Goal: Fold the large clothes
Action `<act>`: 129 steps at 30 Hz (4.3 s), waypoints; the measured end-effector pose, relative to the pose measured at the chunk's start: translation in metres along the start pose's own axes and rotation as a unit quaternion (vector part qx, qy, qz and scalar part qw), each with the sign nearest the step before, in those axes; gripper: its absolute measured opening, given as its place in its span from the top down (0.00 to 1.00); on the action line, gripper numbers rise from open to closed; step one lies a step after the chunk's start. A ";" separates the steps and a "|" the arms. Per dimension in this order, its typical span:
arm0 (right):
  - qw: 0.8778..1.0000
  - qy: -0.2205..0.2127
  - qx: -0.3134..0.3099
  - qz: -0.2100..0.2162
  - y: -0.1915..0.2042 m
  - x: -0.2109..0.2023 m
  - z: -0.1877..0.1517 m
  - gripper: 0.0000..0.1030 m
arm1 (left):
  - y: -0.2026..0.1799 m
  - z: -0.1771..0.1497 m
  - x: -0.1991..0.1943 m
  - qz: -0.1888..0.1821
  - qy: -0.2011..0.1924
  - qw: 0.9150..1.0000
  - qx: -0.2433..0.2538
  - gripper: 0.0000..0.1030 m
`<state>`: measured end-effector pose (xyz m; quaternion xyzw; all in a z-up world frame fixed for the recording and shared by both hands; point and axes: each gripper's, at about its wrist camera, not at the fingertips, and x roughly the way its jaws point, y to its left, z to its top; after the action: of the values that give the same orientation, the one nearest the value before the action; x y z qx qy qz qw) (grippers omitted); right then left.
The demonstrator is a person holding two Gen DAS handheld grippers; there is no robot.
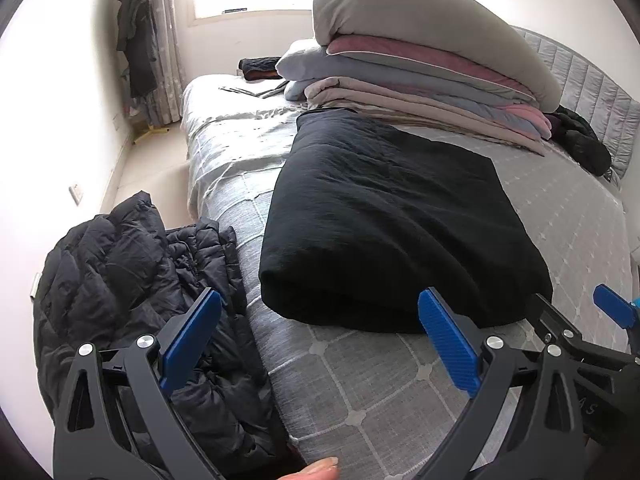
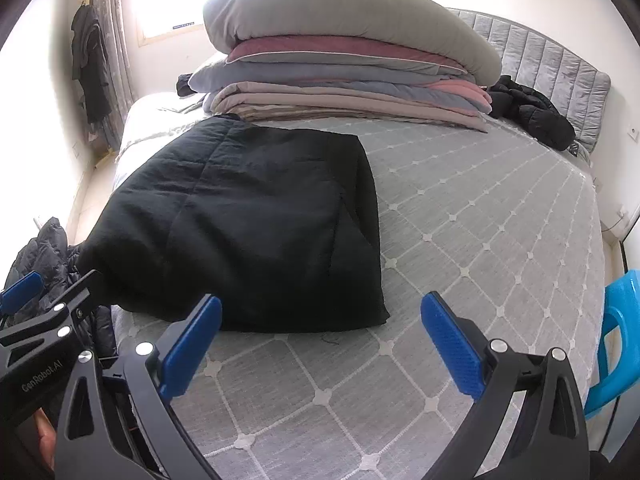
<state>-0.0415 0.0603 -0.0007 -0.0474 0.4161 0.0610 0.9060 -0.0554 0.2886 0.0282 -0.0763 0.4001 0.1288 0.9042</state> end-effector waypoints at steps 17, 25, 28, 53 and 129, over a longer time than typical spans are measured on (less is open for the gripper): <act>1.000 0.003 -0.004 0.008 0.002 0.000 0.003 0.07 | 0.005 -0.001 -0.001 0.004 0.001 1.000 -0.009 0.08; 1.000 0.005 -0.006 0.007 0.003 0.000 0.003 0.07 | 0.006 -0.002 0.000 0.006 0.003 1.000 -0.008 0.08; 1.000 0.006 -0.008 0.002 0.004 -0.001 0.003 0.07 | 0.006 -0.002 0.000 0.006 0.002 1.000 -0.008 0.08; 1.000 0.013 0.003 -0.008 -0.009 0.002 0.005 0.07 | -0.014 -0.004 0.000 0.027 0.002 0.999 0.039 0.08; 0.996 0.006 0.056 -0.066 -0.144 -0.011 -0.049 0.07 | -0.107 -0.015 0.008 -0.046 0.023 0.997 0.063 0.08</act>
<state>-0.0633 -0.0897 -0.0188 -0.0242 0.4205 -0.0232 0.9067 -0.0292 0.1846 0.0157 -0.0408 0.4237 0.0599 0.9029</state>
